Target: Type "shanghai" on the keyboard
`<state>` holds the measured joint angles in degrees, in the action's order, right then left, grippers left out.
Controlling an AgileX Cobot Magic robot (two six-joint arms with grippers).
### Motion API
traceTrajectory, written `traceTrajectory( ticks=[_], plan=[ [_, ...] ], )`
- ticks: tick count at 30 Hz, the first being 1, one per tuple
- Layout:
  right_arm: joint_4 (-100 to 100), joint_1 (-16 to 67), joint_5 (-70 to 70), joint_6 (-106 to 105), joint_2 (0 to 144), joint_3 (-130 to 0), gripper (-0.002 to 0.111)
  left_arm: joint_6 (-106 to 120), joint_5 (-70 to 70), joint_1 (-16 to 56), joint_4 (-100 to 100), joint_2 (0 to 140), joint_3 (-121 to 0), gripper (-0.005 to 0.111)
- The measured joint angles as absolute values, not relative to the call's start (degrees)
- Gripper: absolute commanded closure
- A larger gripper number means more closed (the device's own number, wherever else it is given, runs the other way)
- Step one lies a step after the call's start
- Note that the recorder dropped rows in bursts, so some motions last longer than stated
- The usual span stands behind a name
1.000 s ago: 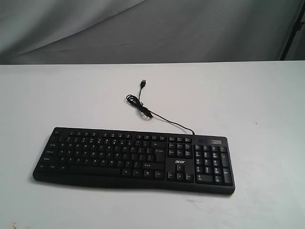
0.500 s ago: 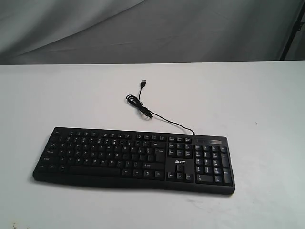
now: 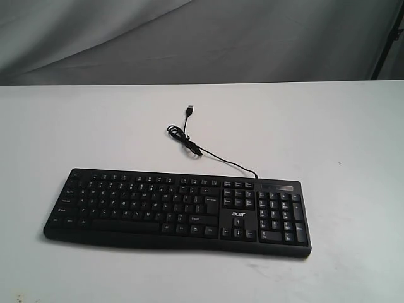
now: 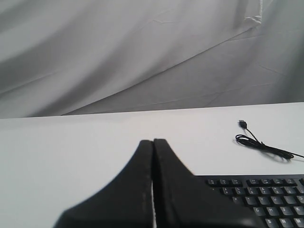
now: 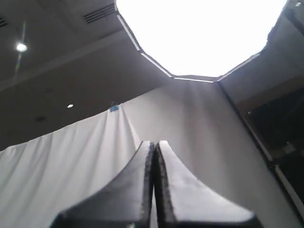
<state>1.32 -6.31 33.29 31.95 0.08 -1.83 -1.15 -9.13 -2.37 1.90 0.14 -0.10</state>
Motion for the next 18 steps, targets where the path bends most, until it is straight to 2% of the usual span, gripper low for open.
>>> traceTrajectory(
  ticks=[5,10,18],
  plan=[
    [16.0,-6.3,31.5,39.8,6.5,-11.9,0.108,-1.2,-9.1,-2.4,1.9,0.1,-0.1,0.107],
    [25.0,-6.3,28.5,43.0,23.4,-27.1,0.108,-1.2,-9.1,-2.4,1.9,0.1,-0.1,0.107],
    [57.8,-6.3,10.4,43.2,49.9,-51.0,0.108,-1.2,-9.1,-2.4,1.9,0.1,-0.1,0.107]
  ],
)
